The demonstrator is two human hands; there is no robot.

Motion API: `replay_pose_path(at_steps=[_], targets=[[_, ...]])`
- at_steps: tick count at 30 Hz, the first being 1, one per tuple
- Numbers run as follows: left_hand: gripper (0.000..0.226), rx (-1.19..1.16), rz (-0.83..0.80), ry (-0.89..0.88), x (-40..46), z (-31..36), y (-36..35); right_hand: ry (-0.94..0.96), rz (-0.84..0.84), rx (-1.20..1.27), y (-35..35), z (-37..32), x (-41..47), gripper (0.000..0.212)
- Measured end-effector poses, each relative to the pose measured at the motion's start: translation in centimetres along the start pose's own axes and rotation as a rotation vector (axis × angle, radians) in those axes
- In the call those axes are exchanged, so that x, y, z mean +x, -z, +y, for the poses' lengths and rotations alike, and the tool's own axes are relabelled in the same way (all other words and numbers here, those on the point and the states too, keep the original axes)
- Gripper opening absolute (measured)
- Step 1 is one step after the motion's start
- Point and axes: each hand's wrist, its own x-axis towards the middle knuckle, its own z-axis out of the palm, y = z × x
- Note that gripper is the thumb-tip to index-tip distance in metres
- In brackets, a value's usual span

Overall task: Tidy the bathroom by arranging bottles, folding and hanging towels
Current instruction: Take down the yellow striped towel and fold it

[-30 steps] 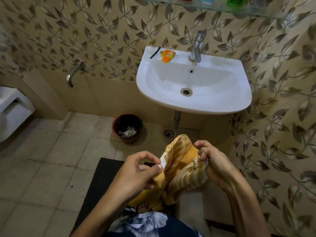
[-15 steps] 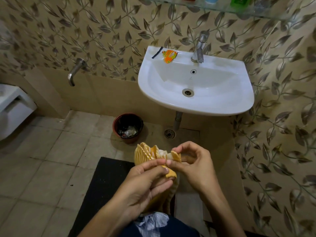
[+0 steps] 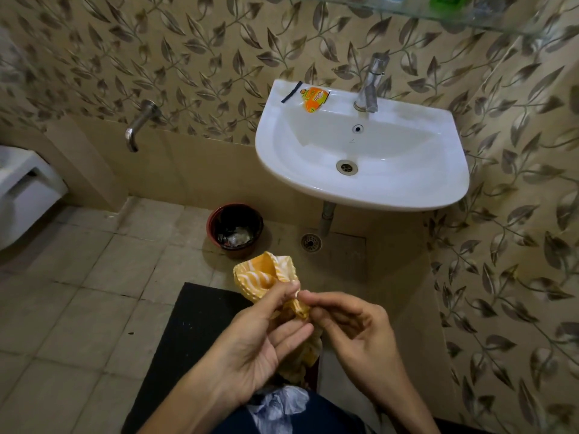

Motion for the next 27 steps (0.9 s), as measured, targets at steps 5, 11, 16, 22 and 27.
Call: replay_pose_path(at_steps=[5, 11, 16, 22, 27], targets=[[0.037, 0.052, -0.029, 0.01, 0.0, -0.4, -0.2, -0.03, 0.109, 0.099, 0.4, 0.4, -0.8, 0.024], [0.018, 0.06, -0.011, -0.014, -0.1, -0.8, -0.4, -0.095, 0.125, 0.081, 0.2, 1.9, -1.4, 0.022], [0.036, 0.136, -0.061, -0.001, -0.3, -0.7, 0.2, -0.075, -0.036, -0.045, 1.4, 1.9, -1.4, 0.03], [0.037, 0.276, -0.128, -0.045, -0.3, -0.8, 0.4, 0.018, 0.034, -0.17, 1.7, 1.7, -0.7, 0.034], [0.033, 0.864, -0.211, -0.399, 0.5, -0.1, 1.7, 0.02, 0.028, -0.225, 1.4, 1.9, -0.6, 0.025]])
